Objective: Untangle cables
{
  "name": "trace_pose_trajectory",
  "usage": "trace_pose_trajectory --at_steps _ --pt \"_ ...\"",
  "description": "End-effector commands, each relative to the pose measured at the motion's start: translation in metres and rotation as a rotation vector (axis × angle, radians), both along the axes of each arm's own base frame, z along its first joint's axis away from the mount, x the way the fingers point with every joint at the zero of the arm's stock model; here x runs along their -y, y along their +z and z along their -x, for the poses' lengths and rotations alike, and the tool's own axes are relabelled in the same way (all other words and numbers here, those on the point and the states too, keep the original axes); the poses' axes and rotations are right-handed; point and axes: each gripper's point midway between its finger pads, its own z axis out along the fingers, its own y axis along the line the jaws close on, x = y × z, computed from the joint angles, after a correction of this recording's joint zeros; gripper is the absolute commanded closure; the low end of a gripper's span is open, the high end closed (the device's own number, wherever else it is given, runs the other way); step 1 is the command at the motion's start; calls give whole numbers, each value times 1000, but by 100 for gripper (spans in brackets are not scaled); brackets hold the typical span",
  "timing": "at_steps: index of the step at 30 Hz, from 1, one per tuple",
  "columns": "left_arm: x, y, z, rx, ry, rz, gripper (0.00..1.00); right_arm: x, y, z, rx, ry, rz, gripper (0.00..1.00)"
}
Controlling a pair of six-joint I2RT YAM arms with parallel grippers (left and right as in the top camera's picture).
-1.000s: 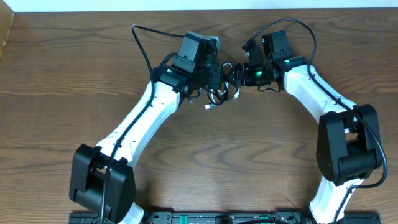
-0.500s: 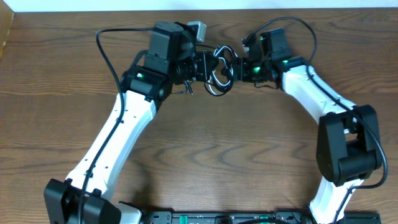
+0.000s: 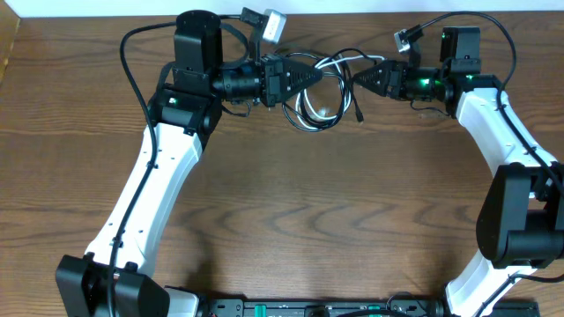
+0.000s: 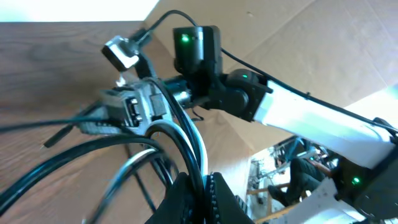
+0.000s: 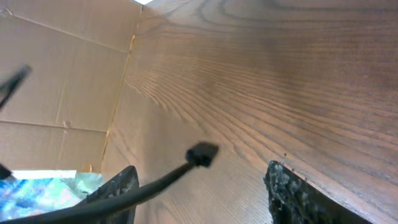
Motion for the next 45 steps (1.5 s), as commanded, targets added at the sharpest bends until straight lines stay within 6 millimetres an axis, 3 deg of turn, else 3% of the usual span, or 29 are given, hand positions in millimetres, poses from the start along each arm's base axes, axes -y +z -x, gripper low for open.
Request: trace_pose_trajectory --at_steps 1,4,6,9,11,14,20,25,28,32,36,40,43,45 --pt "-3 12 8 74 -56 19 93 4 18 0 52 -8 5 40" --pt "-7 8 3 72 -42 14 93 11 39 2 123 -18 24 39" --pt "-13 3 -6 73 -4 -2 93 35 55 1 149 -127 114 37" --pt "-20 -2 -20 76 79 -37 93 59 65 4 155 -246 229 35" --pt "-24 -4 -30 80 136 -58 93 63 71 8 160 -279 272 34" --pt "-31 -3 -47 65 242 -67 93 49 82 16 183 -251 263 32" --pt "-44 -7 -68 5 398 -81 92 -9 102 34 248 -67 142 31" --pt "-47 -14 -74 -58 467 -88 92 -50 83 32 171 -108 178 32" --pt "-39 -20 -71 -78 479 -110 93 -75 67 25 134 -149 191 38" --pt "-32 -29 -68 -99 501 -146 93 -96 51 19 112 -176 204 46" --pt "-27 -30 -66 -102 497 -150 93 -106 19 12 73 -218 270 59" --pt "-38 -30 -74 -95 543 -156 93 -89 -18 10 -15 -294 377 77" --pt "-55 -29 -82 -95 581 -153 93 -55 -41 14 -91 -368 503 82" --pt "-70 -31 -88 -105 614 -156 93 -43 -44 13 -101 -374 522 83"
